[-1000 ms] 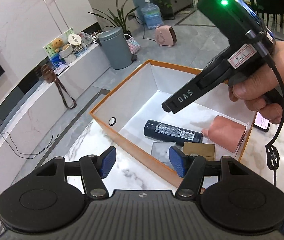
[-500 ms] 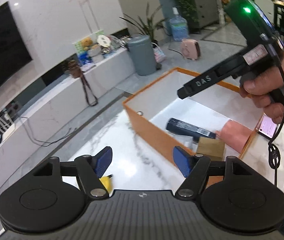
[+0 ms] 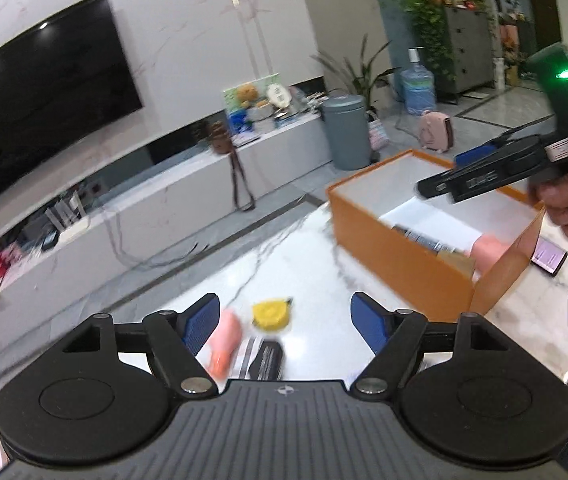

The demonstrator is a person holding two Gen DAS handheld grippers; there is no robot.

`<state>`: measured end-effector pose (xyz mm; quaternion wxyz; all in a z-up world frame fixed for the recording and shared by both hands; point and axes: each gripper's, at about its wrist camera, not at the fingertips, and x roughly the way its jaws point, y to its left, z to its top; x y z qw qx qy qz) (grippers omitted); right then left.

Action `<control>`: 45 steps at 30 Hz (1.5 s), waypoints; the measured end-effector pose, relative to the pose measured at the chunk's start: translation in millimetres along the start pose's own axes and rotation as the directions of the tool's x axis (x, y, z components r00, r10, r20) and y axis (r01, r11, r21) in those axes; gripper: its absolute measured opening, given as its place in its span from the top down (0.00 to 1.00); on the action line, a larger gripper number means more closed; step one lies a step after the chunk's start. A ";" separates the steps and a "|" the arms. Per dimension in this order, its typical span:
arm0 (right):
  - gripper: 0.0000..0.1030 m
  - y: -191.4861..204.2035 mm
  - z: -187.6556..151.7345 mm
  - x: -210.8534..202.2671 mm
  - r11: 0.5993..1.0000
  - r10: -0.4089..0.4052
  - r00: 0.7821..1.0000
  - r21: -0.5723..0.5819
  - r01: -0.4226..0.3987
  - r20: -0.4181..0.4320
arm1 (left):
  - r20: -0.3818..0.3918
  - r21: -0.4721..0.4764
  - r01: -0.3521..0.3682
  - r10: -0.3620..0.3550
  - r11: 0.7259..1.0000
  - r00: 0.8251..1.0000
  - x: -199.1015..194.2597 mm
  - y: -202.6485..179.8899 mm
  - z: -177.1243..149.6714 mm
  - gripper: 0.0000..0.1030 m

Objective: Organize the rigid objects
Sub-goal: 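Move both tools back over the table toward the remaining items, then grasp the blue SUPER DEER tin with the left tool while the right tool grasps the picture card box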

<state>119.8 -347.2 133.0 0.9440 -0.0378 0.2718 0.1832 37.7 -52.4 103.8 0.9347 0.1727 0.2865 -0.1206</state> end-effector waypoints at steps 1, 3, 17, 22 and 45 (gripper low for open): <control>0.25 3.9 -3.4 -4.2 1.000 0.005 1.000 -0.017 -0.005 0.000 | -0.007 -0.013 -0.004 0.004 1.000 1.000 -0.8 3.2 -6.8 0.15; 0.23 11.0 -9.7 -12.9 0.998 0.016 1.000 -0.053 -0.016 0.004 | -0.019 -0.049 -0.011 0.010 0.999 1.000 -2.1 9.7 -23.0 0.15; 0.21 61.5 -73.4 -57.1 0.968 0.078 0.996 -0.235 -0.088 -0.051 | -0.043 -0.112 0.080 -0.086 0.990 0.995 28.1 28.8 -122.2 0.15; 0.20 72.6 -97.0 -57.4 0.961 0.080 0.990 -0.256 -0.109 -0.119 | -0.072 -0.076 0.116 -0.122 0.990 0.990 34.3 25.7 -135.1 0.15; 0.18 102.3 -145.3 -25.2 0.923 0.026 0.953 -0.359 -0.139 -0.301 | -0.159 0.240 0.369 -0.339 0.898 0.927 103.6 -6.0 -141.0 0.14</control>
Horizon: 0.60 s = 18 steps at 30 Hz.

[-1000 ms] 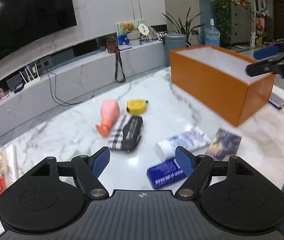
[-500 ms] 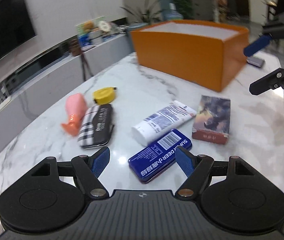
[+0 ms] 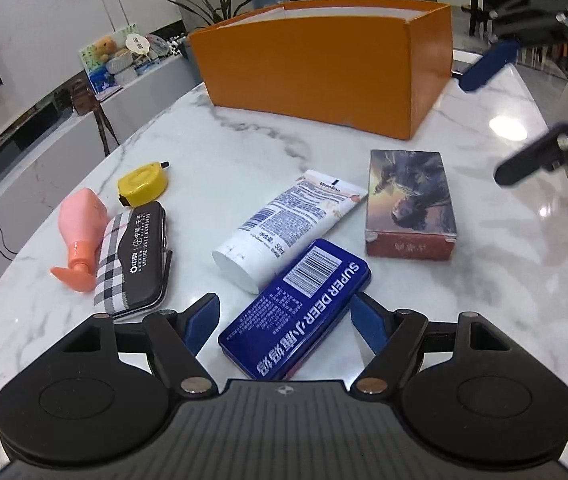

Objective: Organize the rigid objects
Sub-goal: 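Grasp the blue SUPER DEER tin with the left tool while the right tool grasps the picture card box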

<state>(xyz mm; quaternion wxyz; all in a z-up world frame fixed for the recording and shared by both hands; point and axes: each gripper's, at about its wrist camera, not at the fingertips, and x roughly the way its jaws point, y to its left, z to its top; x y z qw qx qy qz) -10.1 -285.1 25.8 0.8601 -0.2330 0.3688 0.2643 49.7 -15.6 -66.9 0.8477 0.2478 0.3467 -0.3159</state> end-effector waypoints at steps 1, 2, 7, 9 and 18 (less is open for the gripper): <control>0.18 0.4 -0.8 1.7 1.000 0.002 1.000 0.000 -0.002 -0.007 | -0.002 -0.015 0.012 -0.012 1.000 1.000 1.7 1.9 1.1 0.14; 0.18 1.2 -1.6 3.4 1.000 0.004 1.000 0.000 -0.004 -0.013 | -0.003 -0.033 0.023 -0.024 0.999 1.000 3.4 3.2 2.0 0.14; 0.18 6.0 -5.1 12.3 1.000 0.019 0.999 -0.013 -0.020 -0.044 | -0.015 -0.092 0.074 -0.076 0.993 0.997 6.5 3.9 3.5 0.17; 0.18 6.3 -4.3 13.0 1.000 0.020 0.999 -0.011 -0.020 -0.045 | -0.019 -0.118 0.095 -0.097 0.988 0.995 4.6 5.0 2.6 0.29; 0.18 9.1 -7.1 26.4 0.999 0.041 0.995 0.032 -0.039 -0.087 | -0.078 -0.298 0.004 -0.028 0.955 0.997 -18.7 14.8 -17.9 0.43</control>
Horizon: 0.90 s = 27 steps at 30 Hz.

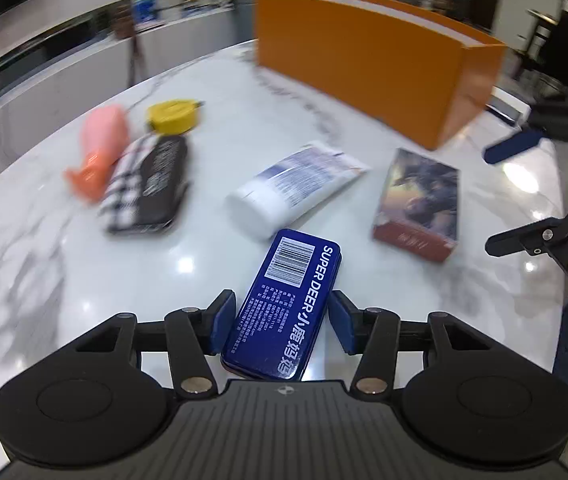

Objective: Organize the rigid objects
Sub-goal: 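Grasp the blue SUPER DEER tin with the left tool while the right tool grasps the picture card box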

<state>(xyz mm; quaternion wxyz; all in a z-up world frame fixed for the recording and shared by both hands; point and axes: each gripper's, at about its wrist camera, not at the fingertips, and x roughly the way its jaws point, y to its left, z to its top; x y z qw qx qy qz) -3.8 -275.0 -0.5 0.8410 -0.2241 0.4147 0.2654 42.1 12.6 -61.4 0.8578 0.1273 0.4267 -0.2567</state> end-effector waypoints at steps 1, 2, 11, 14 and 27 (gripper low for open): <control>0.18 -0.6 0.5 3.0 0.999 0.013 1.000 0.035 -0.012 -0.007 | -0.004 -0.024 -0.017 0.017 1.000 1.000 -3.4 3.3 -3.8 0.44; 0.18 -0.9 1.1 6.1 0.997 0.028 1.000 0.075 -0.027 -0.009 | -0.007 -0.041 -0.028 0.028 0.999 1.000 -5.9 6.0 -5.7 0.44; 0.15 26.0 9.3 29.5 0.924 -0.013 0.999 0.383 -0.003 0.038 | -0.028 -0.081 -0.064 0.062 0.995 0.998 -15.3 13.9 -11.7 0.45; 0.15 32.1 7.9 31.2 0.871 -0.107 0.991 0.488 0.057 0.075 | -0.026 -0.084 -0.068 0.066 0.994 0.998 -15.1 13.2 -12.2 0.45; 0.13 54.2 17.4 54.9 0.855 -0.298 0.942 0.481 0.192 0.154 | -0.015 -0.082 -0.076 0.075 0.994 0.997 -19.4 10.7 -18.6 0.44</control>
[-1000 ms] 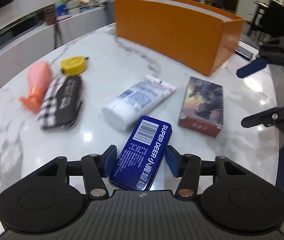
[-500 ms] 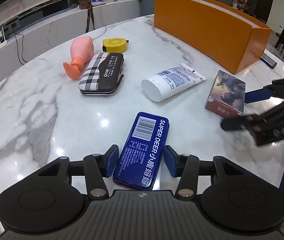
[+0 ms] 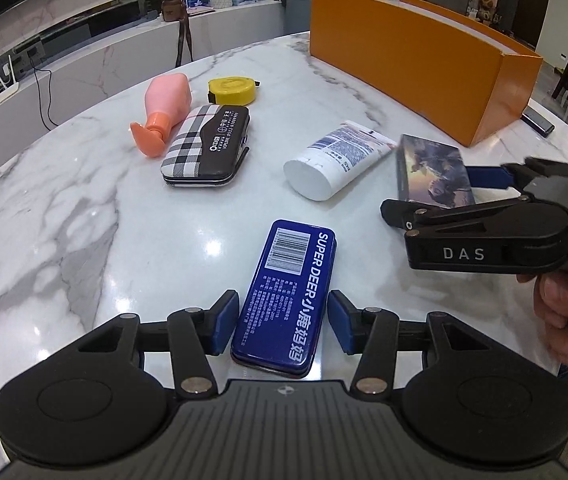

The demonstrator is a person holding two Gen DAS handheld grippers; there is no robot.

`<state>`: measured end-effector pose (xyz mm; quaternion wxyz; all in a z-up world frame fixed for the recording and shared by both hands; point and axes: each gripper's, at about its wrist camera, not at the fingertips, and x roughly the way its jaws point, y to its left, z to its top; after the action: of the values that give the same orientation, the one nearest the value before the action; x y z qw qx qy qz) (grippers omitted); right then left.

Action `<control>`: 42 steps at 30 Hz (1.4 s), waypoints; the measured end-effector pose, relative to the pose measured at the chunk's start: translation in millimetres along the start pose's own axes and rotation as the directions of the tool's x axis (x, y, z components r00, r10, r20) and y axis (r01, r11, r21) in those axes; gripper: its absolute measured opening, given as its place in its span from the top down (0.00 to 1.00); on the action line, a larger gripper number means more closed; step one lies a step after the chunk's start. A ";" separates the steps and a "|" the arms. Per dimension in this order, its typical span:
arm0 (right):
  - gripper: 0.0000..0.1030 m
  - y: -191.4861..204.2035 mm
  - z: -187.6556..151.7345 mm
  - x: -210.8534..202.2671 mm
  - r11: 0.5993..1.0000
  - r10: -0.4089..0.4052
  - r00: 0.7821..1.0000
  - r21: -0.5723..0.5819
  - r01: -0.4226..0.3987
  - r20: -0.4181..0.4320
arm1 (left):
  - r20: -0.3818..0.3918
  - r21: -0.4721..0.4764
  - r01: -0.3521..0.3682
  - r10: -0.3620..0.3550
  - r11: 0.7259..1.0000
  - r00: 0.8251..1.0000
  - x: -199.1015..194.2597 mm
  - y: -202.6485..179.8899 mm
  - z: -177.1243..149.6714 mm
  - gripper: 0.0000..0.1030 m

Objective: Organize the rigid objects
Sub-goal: 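Grasp the blue SUPER DEER tin with the left tool while the right tool grasps the picture card box, then carry the blue tin and picture box over the storage box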

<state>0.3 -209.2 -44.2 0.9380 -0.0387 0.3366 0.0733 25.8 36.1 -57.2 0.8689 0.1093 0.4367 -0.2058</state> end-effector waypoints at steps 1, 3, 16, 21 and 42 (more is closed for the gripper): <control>0.13 -2.1 1.3 0.6 1.000 0.023 1.000 -0.020 -0.023 -0.004 | 0.001 0.000 0.000 0.000 1.000 1.000 -0.8 0.0 -1.2 0.44; 0.14 -9.8 3.7 0.9 0.996 0.072 0.997 -0.043 -0.073 -0.025 | 0.004 0.001 0.000 0.000 1.000 1.000 -2.3 -0.5 -2.8 0.44; 0.07 -23.2 9.4 -1.1 0.993 0.110 0.992 0.059 -0.106 -0.065 | 0.009 0.013 -0.008 0.008 1.000 1.000 -3.7 -6.9 -4.2 0.44; 0.08 0.6 -0.9 6.0 0.997 -0.054 0.998 0.052 0.053 0.019 | 0.016 0.013 -0.009 0.008 1.000 1.000 -2.9 -7.1 -4.6 0.43; 0.42 -6.3 6.0 0.8 0.999 0.032 0.999 -0.010 -0.032 0.023 | 0.085 0.014 -0.030 0.029 0.999 0.996 -4.1 -19.4 -10.6 0.51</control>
<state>5.7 -214.6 -40.0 0.9404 -0.0368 0.3258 0.0903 7.3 23.8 -60.4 0.8889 0.1135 0.3960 -0.2006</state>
